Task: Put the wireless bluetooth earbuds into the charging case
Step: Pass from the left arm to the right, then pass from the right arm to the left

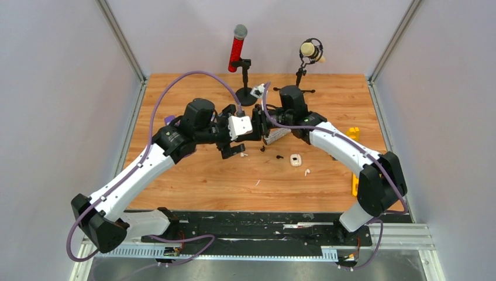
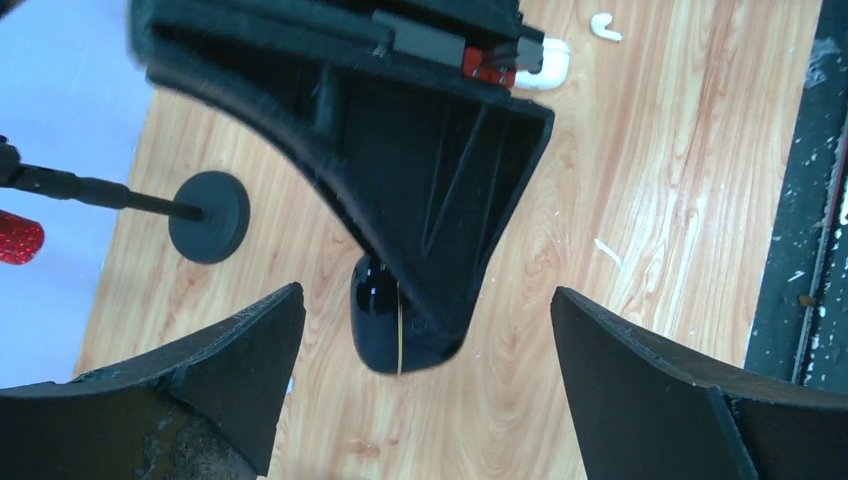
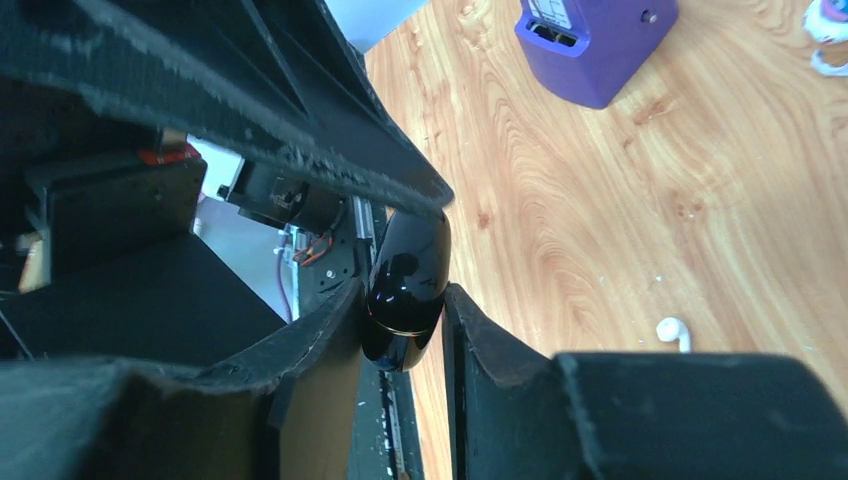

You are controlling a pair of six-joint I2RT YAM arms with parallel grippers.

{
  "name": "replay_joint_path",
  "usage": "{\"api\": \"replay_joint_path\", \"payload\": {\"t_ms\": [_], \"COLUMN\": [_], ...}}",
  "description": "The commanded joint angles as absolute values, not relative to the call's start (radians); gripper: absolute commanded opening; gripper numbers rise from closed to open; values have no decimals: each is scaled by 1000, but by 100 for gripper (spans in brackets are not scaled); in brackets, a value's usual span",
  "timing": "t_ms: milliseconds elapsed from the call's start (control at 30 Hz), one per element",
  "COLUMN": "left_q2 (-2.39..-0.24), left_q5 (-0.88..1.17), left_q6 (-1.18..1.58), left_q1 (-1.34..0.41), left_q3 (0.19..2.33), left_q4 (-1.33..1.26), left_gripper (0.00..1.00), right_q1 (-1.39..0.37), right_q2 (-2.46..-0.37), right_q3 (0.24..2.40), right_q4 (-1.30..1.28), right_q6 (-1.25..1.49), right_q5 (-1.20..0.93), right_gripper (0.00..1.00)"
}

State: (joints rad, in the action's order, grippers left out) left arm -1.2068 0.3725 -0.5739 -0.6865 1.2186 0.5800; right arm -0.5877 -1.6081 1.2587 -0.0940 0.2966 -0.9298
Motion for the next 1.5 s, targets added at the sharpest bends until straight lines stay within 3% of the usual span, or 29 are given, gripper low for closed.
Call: {"api": "replay_joint_path", "payload": {"t_ms": [0,167,300,467,567,700,867,1233,1467], "left_q2": [-1121,-1127,-1188,-1262,-1307,-1337,-1346,-1336,-1353], "left_q5": [484,624,895,1151,1215,1246,1259,1229,1228], "left_q6": [-494,-389,-183,195,490,648,632,406,397], "left_q1": [-628,-547,-428,-385,-386,-394,-440,-475,-487], "left_q3": [1288,1361,1390,1318,1245,1174,1167,1170,1180], "left_q4": [570,564,436,37,-258,-516,-511,-260,-258], "left_gripper": [100,100,100,99,96,92,87,77,70], "right_q1": [-547,-476,-409,-397,-396,-397,-397,-398,-402], "right_q2": [-1473,-1386,-1321,-1256,-1219,-1223,-1267,-1282,-1300], "right_q3": [1255,1286,1321,1259,1159,1068,1029,1029,1027], "right_q4": [-92,-94,-92,-19,155,316,445,475,471], "right_q6": [153,98,60,95,202,329,442,476,471], "right_q5": [-918,-973,-1065,-1110,-1131,-1131,-1146,-1160,-1144], "right_gripper": [30,29,28,28,27,24,23,23,22]}}
